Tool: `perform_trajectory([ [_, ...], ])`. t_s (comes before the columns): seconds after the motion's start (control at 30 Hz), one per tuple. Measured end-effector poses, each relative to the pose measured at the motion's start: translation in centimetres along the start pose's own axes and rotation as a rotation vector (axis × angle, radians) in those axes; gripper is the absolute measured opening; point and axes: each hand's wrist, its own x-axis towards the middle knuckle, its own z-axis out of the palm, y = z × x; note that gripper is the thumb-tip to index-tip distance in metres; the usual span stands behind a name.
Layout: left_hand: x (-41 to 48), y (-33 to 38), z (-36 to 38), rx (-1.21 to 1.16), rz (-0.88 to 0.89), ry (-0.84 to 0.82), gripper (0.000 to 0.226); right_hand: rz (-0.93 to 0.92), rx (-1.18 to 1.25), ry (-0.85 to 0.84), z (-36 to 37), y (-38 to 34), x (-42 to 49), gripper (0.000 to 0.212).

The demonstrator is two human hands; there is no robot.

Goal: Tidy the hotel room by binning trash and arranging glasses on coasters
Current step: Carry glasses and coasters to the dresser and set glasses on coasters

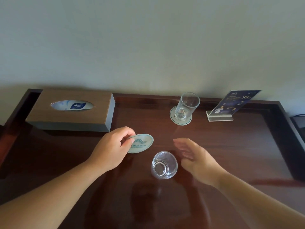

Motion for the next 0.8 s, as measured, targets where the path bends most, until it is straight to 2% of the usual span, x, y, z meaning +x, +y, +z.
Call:
perform_trajectory([
  [0.1, 0.6, 0.5, 0.2, -0.023, 0.001, 0.011, 0.012, 0.003, -0.02, 0.109, -0.7, -0.9, 2.4, 0.041],
  [0.27, 1.8, 1.1, 0.6, -0.052, -0.008, 0.007, 0.012, -0.025, -0.056, 0.047, -0.1, -3.1, 6.5, 0.017],
  [0.43, 3.7, 1.3, 0.8, -0.034, -0.02, 0.032, 0.013, -0.069, -0.111, -0.011, 0.7, -4.4, 8.9, 0.01],
  [0.63, 6.5, 1.2, 1.1, -0.019, 0.046, 0.056, 0.013, -0.071, -0.16, 0.107, 0.2, -3.9, 10.8, 0.009],
  [0.8, 9.1, 0.6, 2.2, 0.025, 0.081, 0.11, 0.017, -0.064, -0.059, 0.173, 0.2, -2.7, 11.8, 0.017],
])
